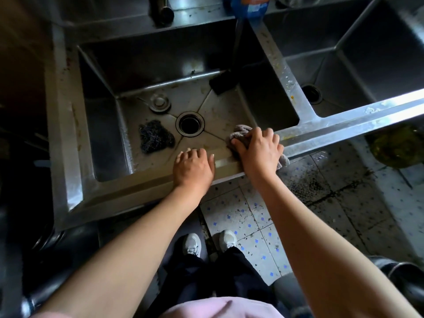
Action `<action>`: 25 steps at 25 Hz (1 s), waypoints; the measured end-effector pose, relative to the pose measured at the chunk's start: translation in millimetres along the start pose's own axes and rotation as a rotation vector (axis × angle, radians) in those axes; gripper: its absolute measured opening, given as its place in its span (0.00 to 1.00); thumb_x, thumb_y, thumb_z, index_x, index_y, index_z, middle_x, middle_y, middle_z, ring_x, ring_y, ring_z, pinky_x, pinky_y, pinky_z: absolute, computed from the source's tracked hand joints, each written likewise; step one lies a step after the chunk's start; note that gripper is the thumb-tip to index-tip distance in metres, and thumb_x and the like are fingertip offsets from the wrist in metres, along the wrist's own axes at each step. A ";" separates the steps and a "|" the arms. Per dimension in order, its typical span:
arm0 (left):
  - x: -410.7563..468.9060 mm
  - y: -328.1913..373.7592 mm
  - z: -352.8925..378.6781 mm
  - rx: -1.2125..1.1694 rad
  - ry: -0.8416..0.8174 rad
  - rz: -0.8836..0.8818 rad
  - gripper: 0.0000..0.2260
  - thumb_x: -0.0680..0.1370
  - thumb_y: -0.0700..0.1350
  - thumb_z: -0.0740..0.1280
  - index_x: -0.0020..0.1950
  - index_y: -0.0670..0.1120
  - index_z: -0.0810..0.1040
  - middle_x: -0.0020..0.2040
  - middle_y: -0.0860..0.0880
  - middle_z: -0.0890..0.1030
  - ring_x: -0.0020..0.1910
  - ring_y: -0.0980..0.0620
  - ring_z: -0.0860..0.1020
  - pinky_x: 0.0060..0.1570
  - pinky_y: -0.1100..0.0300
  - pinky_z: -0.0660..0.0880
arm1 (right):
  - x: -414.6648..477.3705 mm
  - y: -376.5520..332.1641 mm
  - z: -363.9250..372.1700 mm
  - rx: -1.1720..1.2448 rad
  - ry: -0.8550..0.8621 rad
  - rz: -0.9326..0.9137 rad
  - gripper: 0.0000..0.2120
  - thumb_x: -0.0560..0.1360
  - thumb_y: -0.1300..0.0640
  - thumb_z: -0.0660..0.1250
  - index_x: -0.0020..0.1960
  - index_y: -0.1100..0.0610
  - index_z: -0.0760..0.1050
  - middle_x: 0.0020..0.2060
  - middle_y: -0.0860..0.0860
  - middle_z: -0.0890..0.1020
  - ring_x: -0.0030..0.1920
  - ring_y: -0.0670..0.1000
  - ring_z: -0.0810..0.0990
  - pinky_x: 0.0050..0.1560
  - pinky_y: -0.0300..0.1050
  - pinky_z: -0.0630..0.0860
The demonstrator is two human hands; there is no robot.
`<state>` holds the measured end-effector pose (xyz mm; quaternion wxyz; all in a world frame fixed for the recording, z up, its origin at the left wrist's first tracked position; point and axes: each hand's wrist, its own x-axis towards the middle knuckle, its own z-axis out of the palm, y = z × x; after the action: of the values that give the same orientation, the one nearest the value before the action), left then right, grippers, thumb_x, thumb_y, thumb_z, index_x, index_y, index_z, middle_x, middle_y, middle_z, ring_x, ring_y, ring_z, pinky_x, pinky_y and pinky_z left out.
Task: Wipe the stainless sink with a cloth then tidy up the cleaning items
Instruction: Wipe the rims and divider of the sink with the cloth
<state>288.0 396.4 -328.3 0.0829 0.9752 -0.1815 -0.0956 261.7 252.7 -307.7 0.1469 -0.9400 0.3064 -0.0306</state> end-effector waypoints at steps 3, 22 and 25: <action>4.2 5.4 1.7 -0.026 -0.008 0.042 0.16 0.80 0.49 0.51 0.55 0.41 0.73 0.57 0.42 0.78 0.59 0.43 0.73 0.62 0.51 0.64 | 3.0 14.7 -2.8 -0.029 -0.013 -0.038 0.25 0.71 0.36 0.62 0.54 0.56 0.70 0.54 0.57 0.72 0.56 0.60 0.69 0.54 0.55 0.63; 32.6 111.1 13.7 -0.173 0.088 0.006 0.12 0.78 0.43 0.59 0.56 0.40 0.76 0.53 0.42 0.81 0.53 0.42 0.77 0.59 0.51 0.68 | 68.7 114.6 -31.4 -0.078 -0.066 -0.197 0.23 0.73 0.38 0.60 0.54 0.56 0.69 0.52 0.59 0.72 0.54 0.61 0.69 0.50 0.55 0.64; 32.8 112.4 14.8 -0.146 0.104 0.004 0.10 0.76 0.43 0.59 0.53 0.40 0.76 0.49 0.42 0.81 0.49 0.41 0.78 0.54 0.50 0.70 | 72.1 122.4 -36.8 -0.110 -0.067 -0.159 0.23 0.74 0.37 0.58 0.54 0.57 0.68 0.52 0.59 0.71 0.54 0.61 0.68 0.51 0.55 0.63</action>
<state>276.8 278.9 -325.7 0.1631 0.9700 -0.1712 -0.0574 245.3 106.8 -311.0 0.1022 -0.9685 0.2269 0.0063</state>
